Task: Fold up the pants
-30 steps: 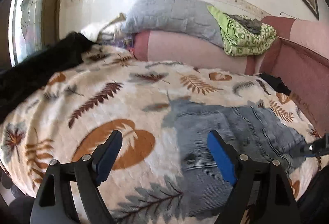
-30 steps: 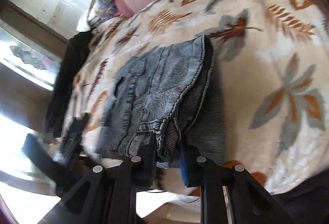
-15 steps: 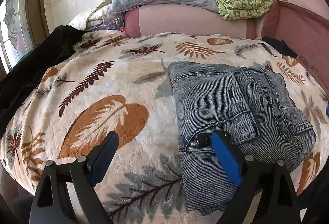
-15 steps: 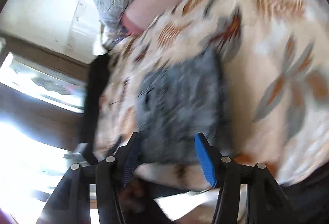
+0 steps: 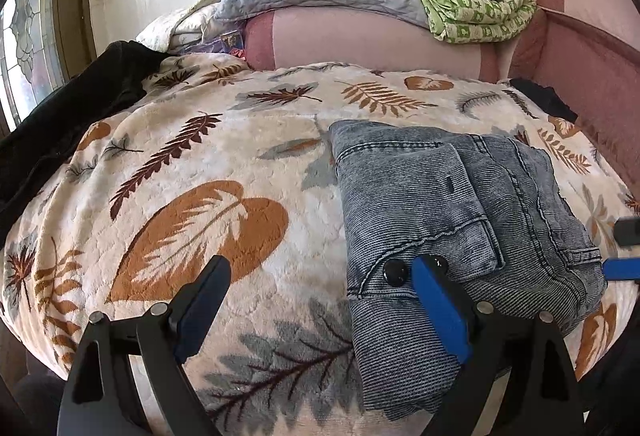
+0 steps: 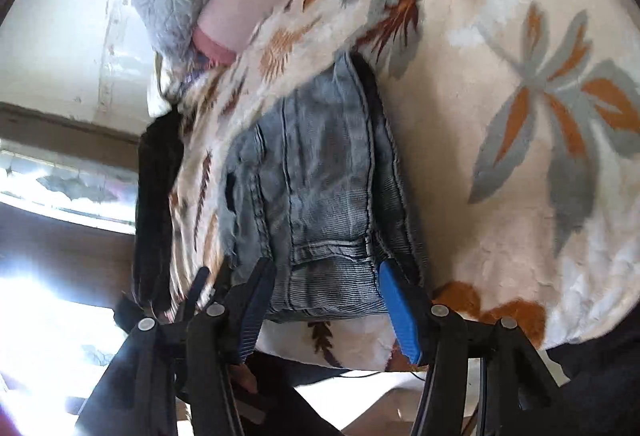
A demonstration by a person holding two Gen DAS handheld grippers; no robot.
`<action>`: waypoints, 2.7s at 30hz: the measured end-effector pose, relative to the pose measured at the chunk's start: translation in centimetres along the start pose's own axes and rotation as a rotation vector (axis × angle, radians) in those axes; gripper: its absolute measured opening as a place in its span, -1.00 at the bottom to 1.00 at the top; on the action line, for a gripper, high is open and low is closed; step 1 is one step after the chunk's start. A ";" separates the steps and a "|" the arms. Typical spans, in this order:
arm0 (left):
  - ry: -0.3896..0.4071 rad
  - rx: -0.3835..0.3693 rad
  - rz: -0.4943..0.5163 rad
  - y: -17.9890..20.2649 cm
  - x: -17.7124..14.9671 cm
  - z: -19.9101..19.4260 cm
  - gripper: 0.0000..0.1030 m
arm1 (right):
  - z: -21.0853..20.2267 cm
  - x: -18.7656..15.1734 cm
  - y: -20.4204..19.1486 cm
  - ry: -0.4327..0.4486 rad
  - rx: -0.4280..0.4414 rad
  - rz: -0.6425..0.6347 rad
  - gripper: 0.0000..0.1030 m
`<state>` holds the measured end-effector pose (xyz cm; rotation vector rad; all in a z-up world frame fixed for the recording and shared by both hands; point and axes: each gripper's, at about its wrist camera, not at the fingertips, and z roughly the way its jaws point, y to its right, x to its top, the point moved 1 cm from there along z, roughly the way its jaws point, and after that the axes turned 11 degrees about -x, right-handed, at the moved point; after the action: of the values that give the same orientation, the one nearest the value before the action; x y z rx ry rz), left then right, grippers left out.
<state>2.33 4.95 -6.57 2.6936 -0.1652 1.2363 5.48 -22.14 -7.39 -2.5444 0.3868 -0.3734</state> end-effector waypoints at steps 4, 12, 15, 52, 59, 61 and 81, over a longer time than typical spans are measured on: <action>0.002 -0.003 -0.001 -0.1 0.0 -0.1 0.79 | 0.6 -0.2 0.9 -0.021 -0.007 0.002 0.14; 0.004 -0.001 0.000 -0.1 0.1 0.0 0.80 | 0.3 -0.7 -3.0 0.011 -0.110 -0.207 -0.71; 0.025 -0.003 0.001 -0.1 0.6 -0.9 0.80 | -2.3 -1.2 -4.4 0.095 -0.183 -0.303 -0.74; 0.032 0.112 0.245 3.5 0.0 0.1 0.81 | -1.9 3.5 -8.1 0.009 -0.101 -0.311 -0.27; 0.032 0.096 0.222 3.3 0.0 0.1 0.81 | 4.1 9.1 -7.9 0.011 -0.183 -0.290 0.32; 0.032 0.052 0.211 3.2 0.3 -0.3 0.80 | 7.3 9.4 -3.6 -0.041 -0.282 -0.218 0.00; -0.148 -0.498 -0.528 -3.5 1.8 2.5 0.80 | 18.1 13.0 -24.6 -0.353 -0.677 -0.777 0.65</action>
<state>5.98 7.77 -7.18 2.1867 0.1882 0.7216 28.35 1.87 -6.43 -3.2584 -0.7605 -0.0427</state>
